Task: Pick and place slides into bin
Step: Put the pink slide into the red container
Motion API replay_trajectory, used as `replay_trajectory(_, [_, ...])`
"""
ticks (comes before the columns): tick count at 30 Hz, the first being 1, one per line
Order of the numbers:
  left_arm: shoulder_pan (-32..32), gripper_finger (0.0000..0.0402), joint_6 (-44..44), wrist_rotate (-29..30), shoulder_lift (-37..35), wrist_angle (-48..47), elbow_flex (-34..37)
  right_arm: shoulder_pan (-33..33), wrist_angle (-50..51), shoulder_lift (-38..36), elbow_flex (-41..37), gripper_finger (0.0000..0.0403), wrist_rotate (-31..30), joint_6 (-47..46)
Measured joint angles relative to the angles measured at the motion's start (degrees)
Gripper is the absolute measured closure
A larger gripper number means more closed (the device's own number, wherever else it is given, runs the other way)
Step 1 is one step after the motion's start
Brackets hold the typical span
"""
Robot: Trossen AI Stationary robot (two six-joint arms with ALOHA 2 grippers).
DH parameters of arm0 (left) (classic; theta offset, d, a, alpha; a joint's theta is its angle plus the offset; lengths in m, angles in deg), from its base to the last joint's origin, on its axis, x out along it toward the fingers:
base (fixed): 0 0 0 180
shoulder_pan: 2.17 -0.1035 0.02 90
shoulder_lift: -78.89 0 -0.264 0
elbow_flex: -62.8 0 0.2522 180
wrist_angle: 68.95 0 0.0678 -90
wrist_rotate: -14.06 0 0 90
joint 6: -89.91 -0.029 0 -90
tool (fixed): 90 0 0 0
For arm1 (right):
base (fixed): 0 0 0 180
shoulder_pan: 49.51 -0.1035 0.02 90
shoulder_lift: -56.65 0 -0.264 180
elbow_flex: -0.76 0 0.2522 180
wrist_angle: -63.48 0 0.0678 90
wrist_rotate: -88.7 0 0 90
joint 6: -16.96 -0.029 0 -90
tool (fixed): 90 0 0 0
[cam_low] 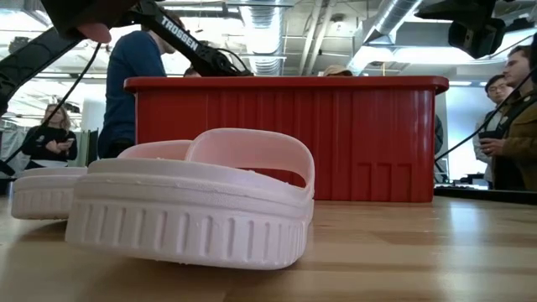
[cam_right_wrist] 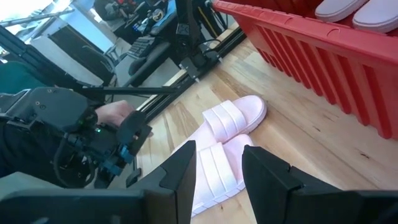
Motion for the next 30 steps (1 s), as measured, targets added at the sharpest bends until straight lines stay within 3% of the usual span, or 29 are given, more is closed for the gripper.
replay_trajectory(30, [0.11,0.0365,3.19,-2.14,0.0,-0.76,0.04,0.0,-0.22,0.0,0.0,0.0285,-0.02,-0.02])
